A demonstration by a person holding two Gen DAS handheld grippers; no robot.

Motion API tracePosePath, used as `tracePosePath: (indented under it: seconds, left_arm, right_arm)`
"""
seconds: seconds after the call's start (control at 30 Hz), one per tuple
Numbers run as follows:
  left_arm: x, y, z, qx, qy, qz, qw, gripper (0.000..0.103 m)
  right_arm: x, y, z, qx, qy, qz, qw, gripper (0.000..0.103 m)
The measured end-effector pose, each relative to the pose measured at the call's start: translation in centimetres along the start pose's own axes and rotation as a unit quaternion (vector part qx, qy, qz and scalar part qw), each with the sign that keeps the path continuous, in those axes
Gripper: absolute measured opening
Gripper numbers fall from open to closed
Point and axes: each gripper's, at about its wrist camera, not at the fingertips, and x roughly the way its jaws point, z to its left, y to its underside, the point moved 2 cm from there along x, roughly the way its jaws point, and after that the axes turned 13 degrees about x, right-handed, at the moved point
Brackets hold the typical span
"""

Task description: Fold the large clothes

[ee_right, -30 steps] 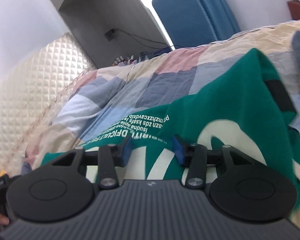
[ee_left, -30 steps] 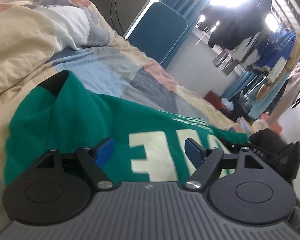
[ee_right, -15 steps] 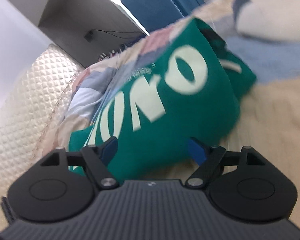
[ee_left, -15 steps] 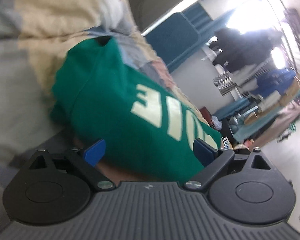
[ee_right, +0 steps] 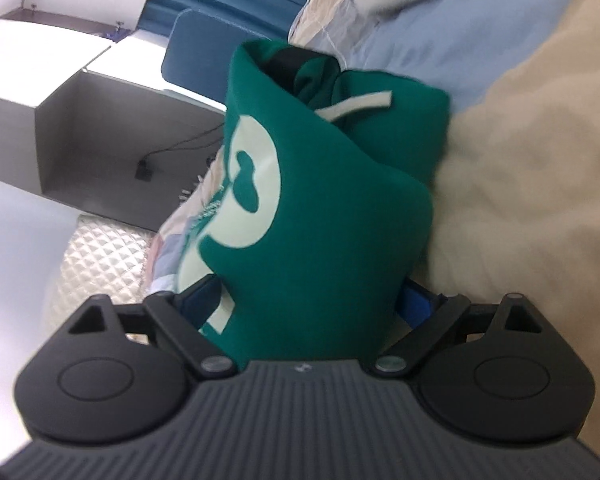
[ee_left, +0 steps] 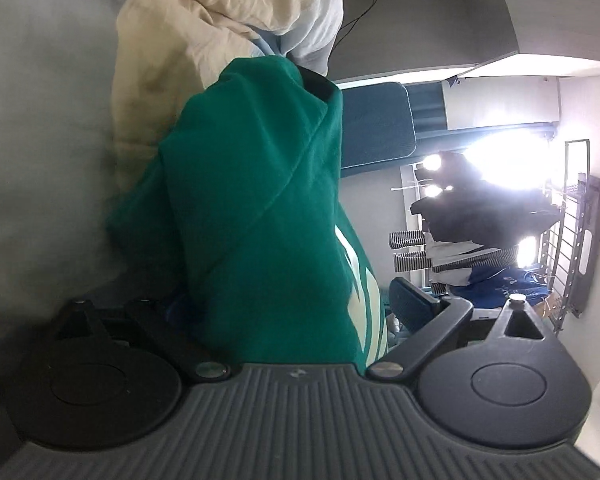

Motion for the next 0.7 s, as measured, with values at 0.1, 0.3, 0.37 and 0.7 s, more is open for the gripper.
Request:
tracePosePath:
  seconds: [0.1,0.3,0.37,0.7]
  left_arm:
    - [0.9,-1.2,-0.8,0.025,-0.002,-0.017,0.9995,0.099]
    - [3.2,-3.4,-2.2,0.056,-0.013,-0.010,0.9983,0.100]
    - [4.0,-3.5,-1.7,0.045,-0.029,-0.003,0.9986,0.100]
    - [4.8,-3.4,-0.6,0.044,-0.057,-0.003,0.9974,0.078]
  right_arm:
    - [2.0,-0.5,-0.1,-0.001,-0.002,0.002,1.000,0.096]
    - [5.0,-2.3,1.4,0.013,-0.032,-0.001,0.999,0.103]
    - [5.9,-2.6,1.8,0.005,-0.028,-0.005,1.000,0.103]
    - [7.5,-2.8,2.9,-0.045,-0.047,-0.023,0.998,0.068]
